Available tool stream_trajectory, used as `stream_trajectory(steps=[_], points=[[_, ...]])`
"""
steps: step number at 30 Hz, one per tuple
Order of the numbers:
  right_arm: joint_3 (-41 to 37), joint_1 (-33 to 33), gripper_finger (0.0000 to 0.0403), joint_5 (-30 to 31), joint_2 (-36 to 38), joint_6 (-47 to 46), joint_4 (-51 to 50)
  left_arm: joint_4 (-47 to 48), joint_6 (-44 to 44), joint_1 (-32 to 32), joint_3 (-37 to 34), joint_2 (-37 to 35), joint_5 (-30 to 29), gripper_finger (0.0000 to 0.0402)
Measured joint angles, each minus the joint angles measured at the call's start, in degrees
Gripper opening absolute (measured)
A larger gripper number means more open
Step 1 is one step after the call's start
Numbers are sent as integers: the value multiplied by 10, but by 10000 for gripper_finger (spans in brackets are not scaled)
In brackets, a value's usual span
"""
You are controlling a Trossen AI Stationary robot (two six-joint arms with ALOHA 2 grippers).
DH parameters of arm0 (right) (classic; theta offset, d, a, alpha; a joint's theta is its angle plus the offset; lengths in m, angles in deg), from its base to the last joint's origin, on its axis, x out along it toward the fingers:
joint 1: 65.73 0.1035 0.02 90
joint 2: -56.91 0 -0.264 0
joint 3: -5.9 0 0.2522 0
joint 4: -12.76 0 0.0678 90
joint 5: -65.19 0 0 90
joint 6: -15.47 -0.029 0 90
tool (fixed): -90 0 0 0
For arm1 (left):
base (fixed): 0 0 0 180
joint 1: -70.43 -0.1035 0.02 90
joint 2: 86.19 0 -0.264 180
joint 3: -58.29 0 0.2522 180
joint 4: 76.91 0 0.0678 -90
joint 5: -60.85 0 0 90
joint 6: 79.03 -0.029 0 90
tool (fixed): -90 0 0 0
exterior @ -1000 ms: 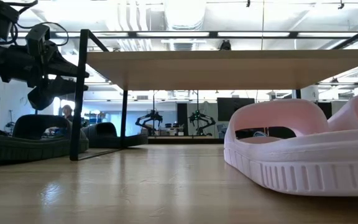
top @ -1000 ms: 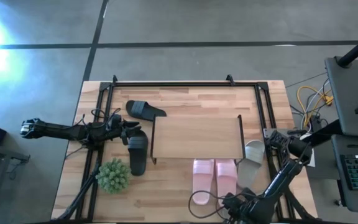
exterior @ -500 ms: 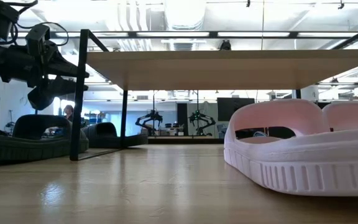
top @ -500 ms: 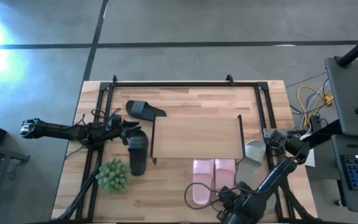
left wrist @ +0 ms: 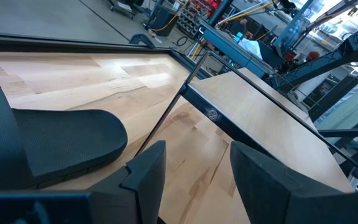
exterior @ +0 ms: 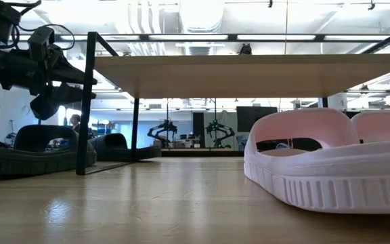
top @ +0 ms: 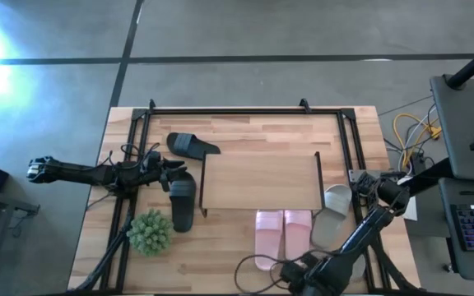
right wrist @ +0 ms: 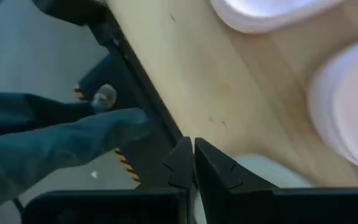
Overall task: Pick and place slides into the shelf
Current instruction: Adjust pink slides so aligned under the shelf
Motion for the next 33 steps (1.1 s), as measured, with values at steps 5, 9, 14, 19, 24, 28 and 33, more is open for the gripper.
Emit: stream_trajectory(steps=[5, 9, 14, 19, 24, 28, 33], points=[[-13, -13, 13, 15, 0, 22, 42, 0, 0, 0, 0, 0, 0, 166], [-27, -29, 13, 16, 0, 54, 74, 0, 0, 0, 0, 0, 0, 166], [-61, -49, 13, 16, -1, 97, 151, 0, 0, 0, 0, 0, 0, 166], [-89, -70, 13, 16, -1, 143, 198, 0, 0, 0, 0, 0, 0, 166], [-113, -90, 13, 15, -1, 175, 204, 0, 0, 0, 0, 0, 0, 166], [-127, -99, 13, 13, -1, 175, 208, 0, 0, 0, 0, 0, 0, 166], [-128, -100, 13, 27, -1, 158, 205, 0, 0, 0, 0, 0, 0, 166]])
